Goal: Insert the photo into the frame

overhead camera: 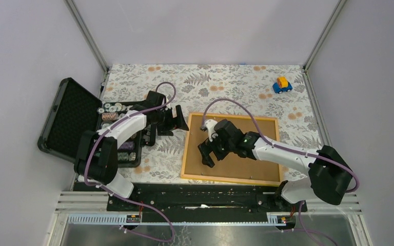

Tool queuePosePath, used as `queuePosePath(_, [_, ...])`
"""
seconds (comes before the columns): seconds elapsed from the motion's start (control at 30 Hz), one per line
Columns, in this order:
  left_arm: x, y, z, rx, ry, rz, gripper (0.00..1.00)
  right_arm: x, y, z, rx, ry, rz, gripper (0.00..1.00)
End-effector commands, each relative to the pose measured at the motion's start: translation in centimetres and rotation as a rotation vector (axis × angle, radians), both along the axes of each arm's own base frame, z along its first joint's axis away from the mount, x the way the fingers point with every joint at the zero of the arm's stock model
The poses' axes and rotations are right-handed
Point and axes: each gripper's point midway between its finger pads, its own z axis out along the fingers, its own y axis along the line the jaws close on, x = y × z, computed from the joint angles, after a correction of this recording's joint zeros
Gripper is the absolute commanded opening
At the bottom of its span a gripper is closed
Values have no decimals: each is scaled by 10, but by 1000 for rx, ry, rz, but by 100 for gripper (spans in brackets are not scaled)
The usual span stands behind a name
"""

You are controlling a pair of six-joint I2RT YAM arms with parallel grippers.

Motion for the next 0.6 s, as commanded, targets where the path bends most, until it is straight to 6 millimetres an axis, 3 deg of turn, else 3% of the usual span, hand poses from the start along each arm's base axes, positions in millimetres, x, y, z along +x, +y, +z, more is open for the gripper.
queuePosePath(0.0, [19,12,30,68,-135,-24,94,-32,21,4,-34,-129,290,100])
queuePosePath(0.2, [26,19,27,115,-184,-46,95,-40,18,3,-84,-262,384,100])
queuePosePath(0.27, [24,23,23,123,-178,-41,94,-41,7,2,-122,-343,428,100])
queuePosePath(0.4, [23,22,33,76,-209,-33,94,-58,-18,-2,-184,-431,623,100])
queuePosePath(0.57, [19,19,48,29,-250,-42,94,-73,-31,-13,-221,-392,744,88])
